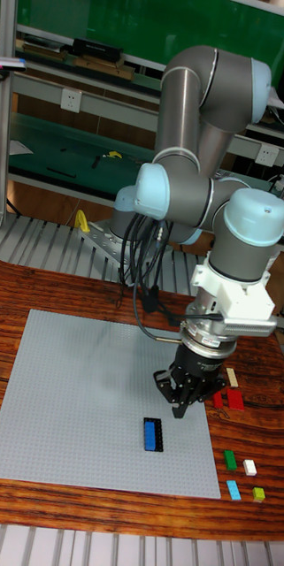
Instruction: Build with small Lego blocks
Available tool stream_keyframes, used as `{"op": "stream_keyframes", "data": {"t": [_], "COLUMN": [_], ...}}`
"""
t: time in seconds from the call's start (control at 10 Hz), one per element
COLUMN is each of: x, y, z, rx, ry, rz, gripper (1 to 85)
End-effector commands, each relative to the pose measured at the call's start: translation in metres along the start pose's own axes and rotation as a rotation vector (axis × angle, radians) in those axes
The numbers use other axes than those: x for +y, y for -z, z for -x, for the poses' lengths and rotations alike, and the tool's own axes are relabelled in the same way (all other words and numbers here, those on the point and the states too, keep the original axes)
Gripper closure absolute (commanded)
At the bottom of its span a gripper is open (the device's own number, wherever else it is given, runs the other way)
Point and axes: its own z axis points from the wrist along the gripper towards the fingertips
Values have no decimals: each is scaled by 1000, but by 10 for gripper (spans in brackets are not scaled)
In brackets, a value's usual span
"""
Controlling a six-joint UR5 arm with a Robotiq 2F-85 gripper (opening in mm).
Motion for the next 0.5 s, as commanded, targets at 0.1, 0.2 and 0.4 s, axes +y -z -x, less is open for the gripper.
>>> {"op": "stream_keyframes", "data": {"t": [0.1,0.2,0.4], "x": [38,53,65], "y": [5,6,5], "z": [-19,-27,-33], "rx": [11,7,-8], "ry": [-41,-74,-95], "rz": [29,24,15], "gripper": [843,843,843]}}
